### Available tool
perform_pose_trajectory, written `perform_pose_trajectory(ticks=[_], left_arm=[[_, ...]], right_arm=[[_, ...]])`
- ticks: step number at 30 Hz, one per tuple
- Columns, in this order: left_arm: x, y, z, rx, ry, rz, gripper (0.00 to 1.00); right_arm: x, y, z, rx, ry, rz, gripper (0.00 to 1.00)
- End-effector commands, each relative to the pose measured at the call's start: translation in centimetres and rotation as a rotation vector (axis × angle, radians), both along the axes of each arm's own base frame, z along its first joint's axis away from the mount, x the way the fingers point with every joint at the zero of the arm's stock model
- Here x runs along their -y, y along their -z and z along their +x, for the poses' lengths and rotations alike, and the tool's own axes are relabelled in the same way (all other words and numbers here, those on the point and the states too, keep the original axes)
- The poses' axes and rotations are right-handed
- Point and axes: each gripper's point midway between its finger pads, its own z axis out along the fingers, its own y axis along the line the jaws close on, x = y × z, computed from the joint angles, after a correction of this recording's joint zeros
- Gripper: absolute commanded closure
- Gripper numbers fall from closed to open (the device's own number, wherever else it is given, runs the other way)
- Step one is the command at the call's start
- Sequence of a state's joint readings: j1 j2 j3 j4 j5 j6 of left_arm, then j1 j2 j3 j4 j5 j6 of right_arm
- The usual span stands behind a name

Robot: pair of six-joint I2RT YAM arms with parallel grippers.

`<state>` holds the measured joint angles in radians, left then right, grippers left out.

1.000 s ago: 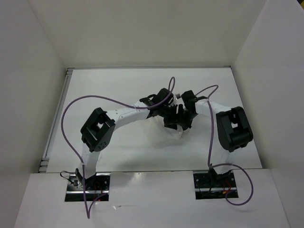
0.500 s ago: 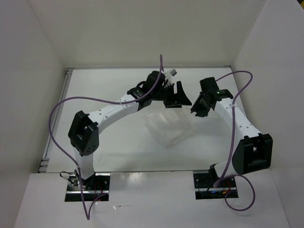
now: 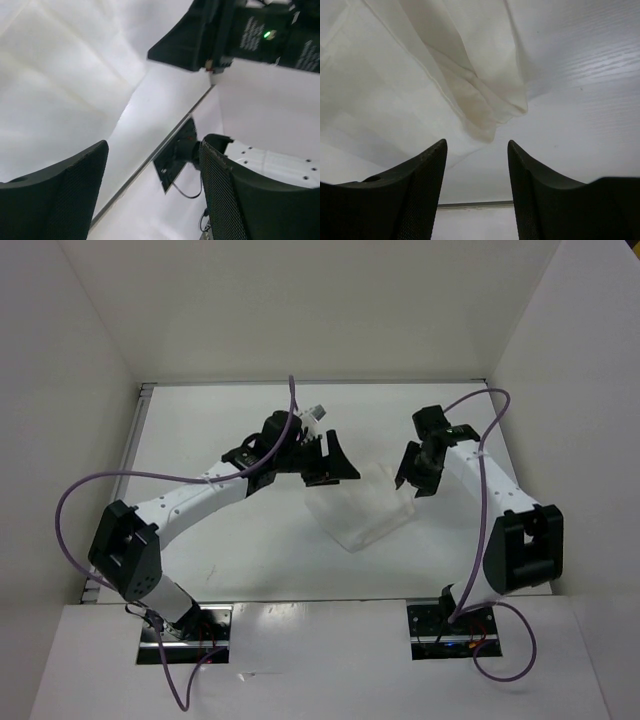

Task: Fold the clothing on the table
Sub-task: Fold the skirt

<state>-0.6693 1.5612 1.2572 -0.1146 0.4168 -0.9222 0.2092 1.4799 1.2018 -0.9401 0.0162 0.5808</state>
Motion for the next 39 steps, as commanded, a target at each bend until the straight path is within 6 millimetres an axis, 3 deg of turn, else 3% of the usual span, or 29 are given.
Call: perform_pose_trajectory(ticks=[1,6,7,9,11,13,15,16,20,21,25,29,33,37,39], left_arm=[[-1.6,-0.3,-0.5,0.011,-0.009,-0.021,0.20],[-2.8,0.4,-0.8,-0.003,-0.022,-0.017,0.20],[-3.2,-0.1,-0.6,0.006,-0.031,-0.023,0.20],[-3.8,0.9,-0.8,-0.015,-0.037,-0.013,0.20],[-4.1,0.9,-0.9,-0.018,-0.035,-0.017,0.20],[-4.6,1.9,-1.0,-0.041,-0.040,-0.007,0.20],[-5.3,2.1,-0.9,-0.045,-0.046,-0.002,0.20],[-5.4,2.7,-1.1,-0.056,-0.046,0.005,0.20],[-5.9,3.2,-1.3,-0.069,-0.048,0.008,0.20],[-6.1,3.2,-1.0,-0.062,-0.053,0.011,0.20],[-6.2,3.5,-1.4,-0.074,-0.041,0.021,0.20],[-6.4,3.1,-1.6,-0.050,-0.032,0.024,0.20],[-7.1,2.4,-2.0,-0.033,-0.037,0.023,0.20],[-8.1,2.9,-2.1,-0.043,-0.060,0.028,0.20],[-8.7,2.6,-2.3,-0.035,-0.060,0.025,0.20]], right_arm=[[-0.6,1.4,0.9,-0.015,-0.076,-0.004,0.42],[-2.6,4.8,2.0,-0.072,-0.140,0.072,0.44],[-2.7,5.3,2.5,-0.066,-0.141,0.073,0.46],[-3.1,5.9,2.7,-0.072,-0.168,0.093,0.50],[-4.0,6.0,2.9,-0.069,-0.193,0.137,0.83],[-3.8,5.1,3.1,-0.039,-0.182,0.131,1.00],[-3.4,3.4,3.2,-0.005,-0.142,0.115,1.00],[-2.5,1.5,3.5,0.058,-0.106,0.079,1.00],[-0.5,-1.4,2.5,0.115,0.028,0.015,1.00],[-0.2,-1.2,2.3,0.114,0.046,0.004,1.00],[1.6,1.4,1.0,0.043,0.120,-0.070,1.00],[3.7,6.1,-0.1,-0.094,0.184,-0.186,1.00],[5.5,8.8,0.0,-0.154,0.235,-0.283,1.00],[6.8,10.3,0.1,-0.201,0.271,-0.353,1.00],[7.2,10.1,0.5,-0.200,0.282,-0.361,0.90]])
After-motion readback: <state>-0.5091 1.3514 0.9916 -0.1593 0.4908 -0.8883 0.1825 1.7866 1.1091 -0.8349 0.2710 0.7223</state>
